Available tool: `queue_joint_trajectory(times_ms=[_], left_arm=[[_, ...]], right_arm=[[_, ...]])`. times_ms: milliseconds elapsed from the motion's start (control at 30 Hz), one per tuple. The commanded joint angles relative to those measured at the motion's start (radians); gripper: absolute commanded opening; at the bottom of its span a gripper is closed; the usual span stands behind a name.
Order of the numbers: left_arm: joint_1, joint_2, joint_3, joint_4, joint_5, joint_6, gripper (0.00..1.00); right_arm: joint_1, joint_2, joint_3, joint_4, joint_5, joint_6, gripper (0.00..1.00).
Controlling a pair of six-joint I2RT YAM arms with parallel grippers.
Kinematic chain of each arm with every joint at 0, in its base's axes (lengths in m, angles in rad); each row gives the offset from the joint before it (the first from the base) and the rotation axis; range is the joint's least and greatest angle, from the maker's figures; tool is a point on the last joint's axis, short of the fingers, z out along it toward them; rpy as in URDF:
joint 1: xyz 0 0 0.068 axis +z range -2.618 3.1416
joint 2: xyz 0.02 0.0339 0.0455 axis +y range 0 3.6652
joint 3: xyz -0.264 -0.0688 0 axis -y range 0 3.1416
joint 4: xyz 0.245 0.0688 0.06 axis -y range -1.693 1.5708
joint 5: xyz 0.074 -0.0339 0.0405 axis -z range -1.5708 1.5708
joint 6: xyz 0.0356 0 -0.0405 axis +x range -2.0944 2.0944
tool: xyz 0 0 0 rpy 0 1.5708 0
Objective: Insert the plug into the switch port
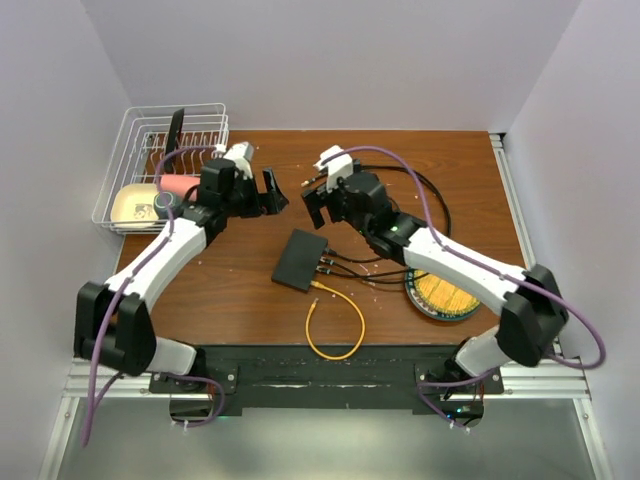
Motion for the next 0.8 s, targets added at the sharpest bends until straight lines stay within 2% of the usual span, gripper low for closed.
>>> queue_joint_trajectory(times_ms=[0,300,467,767], left_arm=[[0.007,-0.112,0.055,-0.024,-0.125,0.083,1.0],[0.007,-0.328,-0.021,0.065,-0.196,0.14,1.0],[0.007,-0.421,-0.075,0.108,-0.245,0.176,1.0],[0.007,-0.484,-0.164,0.121,-0.352,0.182,1.0]], right_arm=[[-0.004,-0.149,0.02,-0.052,0.099,0.011,0.99],[-0.006,-0.41,-0.006,-0.193,0.194,0.052,0.99],[-0.006,-0.467,-0.036,-0.299,0.276,0.109,0.99],[-0.006,-0.539,-0.107,-0.333,0.355,0.197,0.99]])
